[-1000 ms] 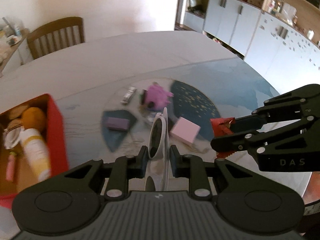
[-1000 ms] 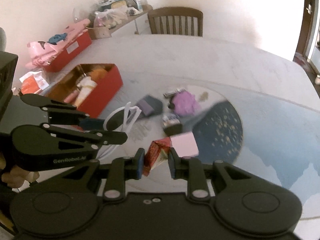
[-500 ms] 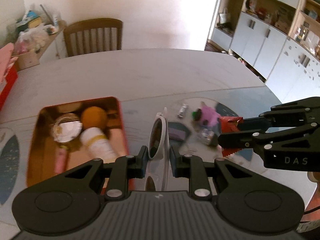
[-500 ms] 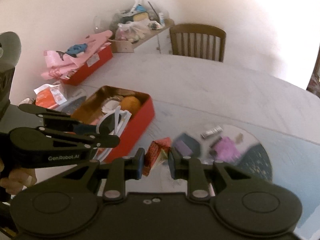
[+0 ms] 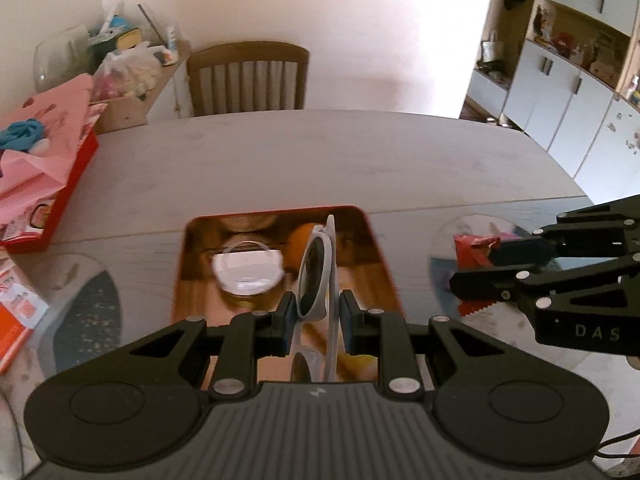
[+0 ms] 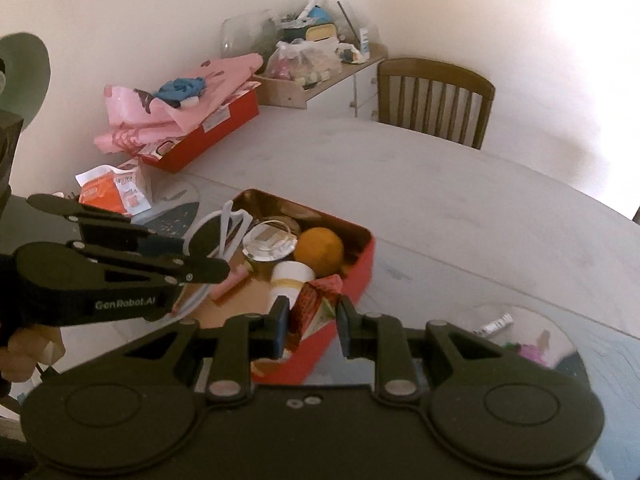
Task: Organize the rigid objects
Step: 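Carry the sunglasses with the left tool while the right tool carries the red packet over the tin, then lower the sunglasses into the red tin and open the left tool while the right tool releases the packet, then move both open tools back over the glass tray, then grasp the purple spiky ball with the left tool while the right tool grasps the pink square pad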
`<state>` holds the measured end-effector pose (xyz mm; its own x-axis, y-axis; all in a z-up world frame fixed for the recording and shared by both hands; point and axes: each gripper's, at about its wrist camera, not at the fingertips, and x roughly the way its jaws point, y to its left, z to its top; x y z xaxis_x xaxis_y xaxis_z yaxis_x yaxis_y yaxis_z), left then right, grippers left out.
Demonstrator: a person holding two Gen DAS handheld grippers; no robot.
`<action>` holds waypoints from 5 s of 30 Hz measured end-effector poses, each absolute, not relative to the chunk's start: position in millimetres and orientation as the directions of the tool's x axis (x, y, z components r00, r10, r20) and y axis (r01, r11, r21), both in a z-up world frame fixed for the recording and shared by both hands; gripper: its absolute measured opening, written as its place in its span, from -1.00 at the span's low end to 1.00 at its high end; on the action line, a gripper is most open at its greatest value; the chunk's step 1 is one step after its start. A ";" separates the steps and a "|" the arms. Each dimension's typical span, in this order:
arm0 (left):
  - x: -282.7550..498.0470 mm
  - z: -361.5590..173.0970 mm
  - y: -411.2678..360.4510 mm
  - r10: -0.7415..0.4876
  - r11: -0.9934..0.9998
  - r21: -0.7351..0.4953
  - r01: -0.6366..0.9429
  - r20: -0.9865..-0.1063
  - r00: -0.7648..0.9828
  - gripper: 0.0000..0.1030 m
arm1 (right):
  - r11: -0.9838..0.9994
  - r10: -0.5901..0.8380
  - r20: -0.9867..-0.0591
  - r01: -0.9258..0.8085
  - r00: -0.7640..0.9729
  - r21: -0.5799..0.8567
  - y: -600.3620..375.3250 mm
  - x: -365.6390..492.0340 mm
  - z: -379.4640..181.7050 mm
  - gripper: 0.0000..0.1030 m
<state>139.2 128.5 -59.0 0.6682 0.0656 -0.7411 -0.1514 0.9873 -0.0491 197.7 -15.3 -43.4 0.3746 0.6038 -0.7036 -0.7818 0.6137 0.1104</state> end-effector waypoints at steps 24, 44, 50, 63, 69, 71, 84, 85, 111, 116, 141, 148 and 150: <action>201.9 -105.8 206.1 0.103 0.979 -0.018 -0.203 -0.816 0.569 -0.57 | 0.496 0.543 -0.790 -0.868 0.284 0.029 99.2 191.2 -97.7 -0.54; 214.5 -124.1 215.3 0.074 0.977 -0.049 -0.209 -0.837 0.542 -0.56 | 0.504 0.474 -0.850 -0.862 0.229 0.049 119.8 192.6 -135.6 -0.49; 208.2 -125.3 217.6 0.064 0.974 -0.070 -0.217 -0.830 0.554 -0.56 | 0.515 0.484 -0.847 -0.854 0.222 0.071 115.0 192.0 -135.0 -0.43; 190.9 -115.6 213.6 0.063 0.970 -0.083 -0.228 -0.823 0.565 -0.55 | 0.551 0.555 -0.797 -0.823 0.236 0.140 93.7 200.8 -102.5 -0.22; 176.3 -102.8 207.5 0.071 0.969 -0.085 -0.231 -0.802 0.593 -0.39 | 0.570 0.591 -0.765 -0.804 0.256 0.170 73.1 192.7 -81.0 -0.11; 172.4 -98.0 204.2 0.076 0.970 -0.081 -0.230 -0.795 0.602 -0.38 | 0.574 0.599 -0.756 -0.800 0.262 0.177 65.0 187.4 -76.4 -0.08; 140.9 -64.1 164.2 0.100 0.973 -0.067 -0.221 -0.741 0.665 0.16 | 0.614 0.649 -0.685 -0.758 0.330 0.218 -5.4 168.5 -44.3 0.25; 138.6 -61.7 159.2 0.096 0.975 -0.068 -0.214 -0.736 0.671 0.16 | 0.620 0.652 -0.681 -0.752 0.334 0.224 -11.6 168.4 -43.3 0.28; 170.1 -51.7 7.5 0.005 0.994 -0.073 -0.081 -0.710 0.705 0.56 | 0.759 0.576 -0.669 -0.611 0.469 0.226 -186.4 196.4 -61.0 0.94; 185.4 -56.8 -17.3 0.016 0.992 -0.079 -0.101 -0.705 0.709 0.58 | 0.755 0.563 -0.694 -0.621 0.450 0.209 -203.6 206.0 -75.2 0.93; 290.2 -126.7 -95.1 -0.016 0.997 -0.056 -0.050 -0.811 0.584 0.59 | 0.618 0.538 -0.783 -0.778 0.312 0.114 -200.3 256.1 -148.4 0.63; 310.3 -146.4 -105.5 0.015 1.000 0.004 -0.022 -0.836 0.549 0.59 | 0.589 0.536 -0.790 -0.802 0.298 0.097 -192.2 263.7 -158.6 0.49; 312.7 -150.0 -108.7 0.021 1.000 0.019 -0.009 -0.835 0.550 0.59 | 0.585 0.536 -0.792 -0.805 0.294 0.098 -192.2 263.0 -160.4 0.46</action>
